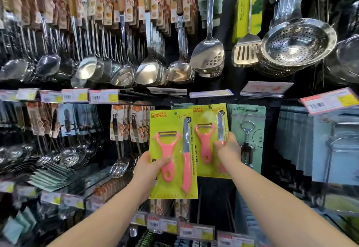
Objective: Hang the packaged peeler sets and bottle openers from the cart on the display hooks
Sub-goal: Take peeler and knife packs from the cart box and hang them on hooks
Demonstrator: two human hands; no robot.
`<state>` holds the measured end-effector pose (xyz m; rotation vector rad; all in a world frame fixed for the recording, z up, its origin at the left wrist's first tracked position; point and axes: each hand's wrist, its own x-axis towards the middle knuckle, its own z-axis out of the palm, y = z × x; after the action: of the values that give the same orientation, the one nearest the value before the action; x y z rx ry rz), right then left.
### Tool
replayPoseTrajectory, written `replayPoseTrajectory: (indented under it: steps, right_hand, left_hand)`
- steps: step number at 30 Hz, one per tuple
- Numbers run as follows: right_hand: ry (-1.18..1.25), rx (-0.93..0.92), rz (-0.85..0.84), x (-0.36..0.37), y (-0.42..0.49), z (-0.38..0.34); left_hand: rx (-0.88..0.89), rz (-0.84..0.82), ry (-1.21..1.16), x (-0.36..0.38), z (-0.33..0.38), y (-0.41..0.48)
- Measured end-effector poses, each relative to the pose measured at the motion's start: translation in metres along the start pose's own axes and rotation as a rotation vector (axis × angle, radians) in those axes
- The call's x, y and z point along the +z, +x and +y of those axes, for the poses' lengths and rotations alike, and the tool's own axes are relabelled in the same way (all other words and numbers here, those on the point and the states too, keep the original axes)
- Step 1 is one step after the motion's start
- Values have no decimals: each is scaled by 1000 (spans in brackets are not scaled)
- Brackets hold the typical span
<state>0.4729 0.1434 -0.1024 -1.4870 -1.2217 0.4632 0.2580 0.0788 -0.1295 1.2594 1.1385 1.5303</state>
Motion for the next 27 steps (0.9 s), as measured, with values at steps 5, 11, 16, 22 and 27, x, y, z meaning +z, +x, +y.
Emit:
replayPoseTrajectory:
  steps: [5, 11, 16, 22, 27]
  right_hand:
    - [-129, -109, 70, -8, -12, 4]
    - [132, -267, -69, -13, -44, -5]
    - [68, -300, -37, -21, -48, 1]
    - [81, -279, 9, -30, -36, 5]
    - [49, -279, 39, -28, -29, 5]
  left_hand:
    - [17, -25, -8, 8, 1, 1]
    - [38, -89, 12, 31, 2, 4]
    - [62, -105, 10, 56, 4, 6]
    - [85, -111, 64, 74, 3, 14]
    - [85, -113, 75, 77, 1, 20]
